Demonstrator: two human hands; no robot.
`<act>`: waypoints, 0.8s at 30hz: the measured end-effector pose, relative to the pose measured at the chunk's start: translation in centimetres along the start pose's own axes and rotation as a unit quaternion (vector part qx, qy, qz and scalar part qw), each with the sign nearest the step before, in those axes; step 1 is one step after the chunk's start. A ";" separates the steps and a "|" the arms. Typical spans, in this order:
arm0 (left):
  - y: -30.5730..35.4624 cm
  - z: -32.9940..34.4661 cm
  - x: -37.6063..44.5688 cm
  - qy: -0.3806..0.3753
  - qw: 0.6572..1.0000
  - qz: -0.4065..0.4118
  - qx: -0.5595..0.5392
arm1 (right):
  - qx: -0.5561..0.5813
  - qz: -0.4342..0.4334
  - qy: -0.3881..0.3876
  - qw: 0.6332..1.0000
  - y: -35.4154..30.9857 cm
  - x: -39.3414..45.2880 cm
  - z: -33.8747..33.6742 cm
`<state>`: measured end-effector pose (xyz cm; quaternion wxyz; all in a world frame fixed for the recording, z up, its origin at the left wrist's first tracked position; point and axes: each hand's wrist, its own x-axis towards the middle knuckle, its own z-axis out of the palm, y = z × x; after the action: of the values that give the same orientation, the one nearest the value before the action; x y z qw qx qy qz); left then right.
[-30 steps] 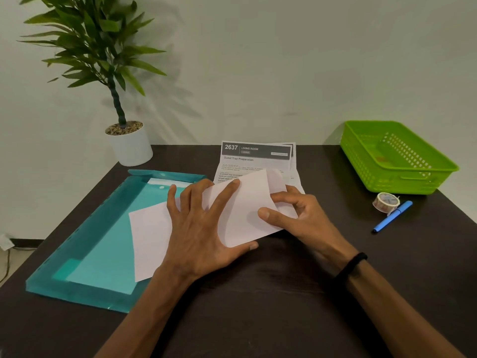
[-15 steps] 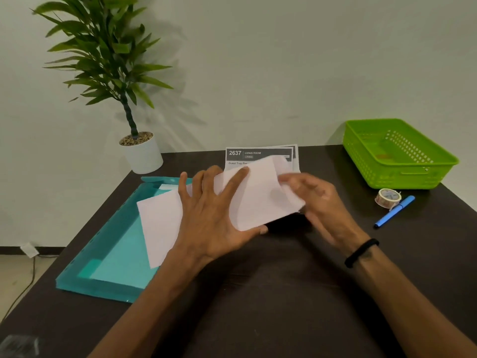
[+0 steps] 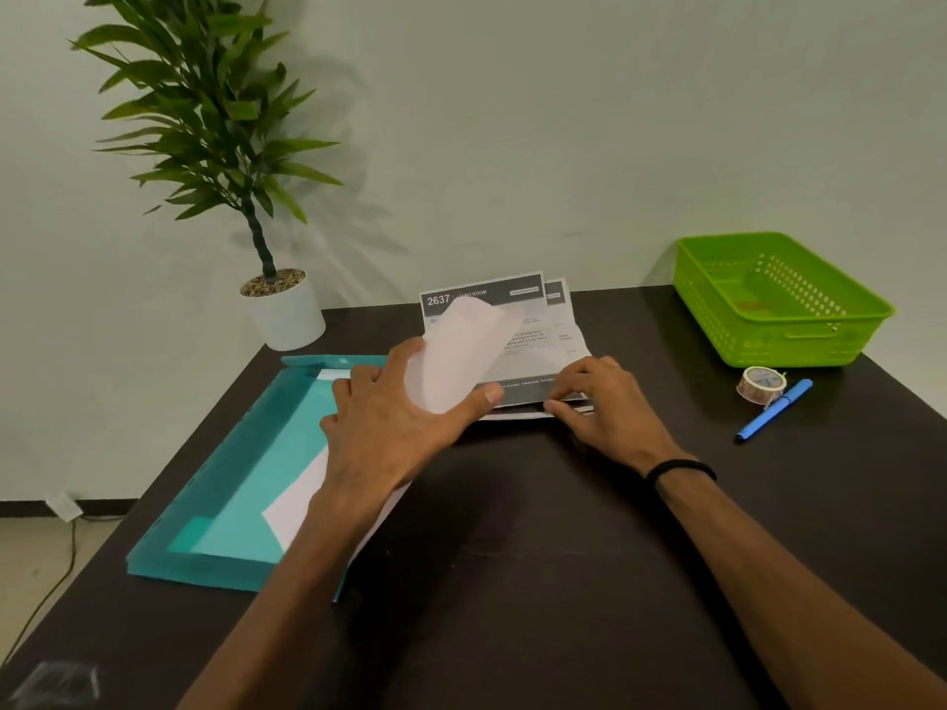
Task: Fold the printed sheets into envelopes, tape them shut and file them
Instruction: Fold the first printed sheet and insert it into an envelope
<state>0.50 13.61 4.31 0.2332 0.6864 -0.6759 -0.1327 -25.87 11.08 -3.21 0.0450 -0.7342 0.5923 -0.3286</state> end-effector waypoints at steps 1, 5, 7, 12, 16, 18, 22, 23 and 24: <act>0.2 0.3 -0.2 -0.009 1.000 -0.007 -0.010 | 0.001 0.003 0.007 1.000 -0.3 -0.2 -0.1; 1.0 1.2 -1.5 -0.047 0.996 -0.035 -0.060 | 0.121 0.025 0.126 0.984 -2.9 -2.5 -1.1; 2.1 1.8 -2.5 -0.049 0.997 -0.035 -0.047 | 0.320 0.080 0.088 0.940 -4.8 -3.2 -1.5; 4.3 4.5 -4.1 -0.119 0.986 -0.035 -0.115 | 0.470 0.190 0.016 0.862 -5.3 -2.9 -1.4; 2.2 5.6 -2.3 -0.037 0.984 0.002 -0.174 | 0.444 0.245 0.027 0.862 -2.8 -2.9 -1.4; 0.8 6.5 -0.8 -0.009 0.987 0.002 -0.160 | 0.460 0.255 0.026 0.850 -2.2 -2.9 -1.5; -0.7 7.6 1.9 0.055 0.987 0.031 -0.148 | 0.493 0.248 0.017 0.834 -2.0 -2.7 -1.5; -1.0 7.8 2.5 0.061 0.988 0.036 -0.138 | 0.500 0.248 0.014 0.830 -2.0 -2.7 -1.4; -1.3 7.8 2.9 0.058 0.990 0.036 -0.123 | 0.508 0.248 0.010 0.825 -2.0 -2.7 -1.4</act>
<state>-2.16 9.56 -2.64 0.3593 0.6339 -0.6643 -0.1667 -25.11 14.53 -2.34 0.4855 -0.4324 0.5041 -0.5685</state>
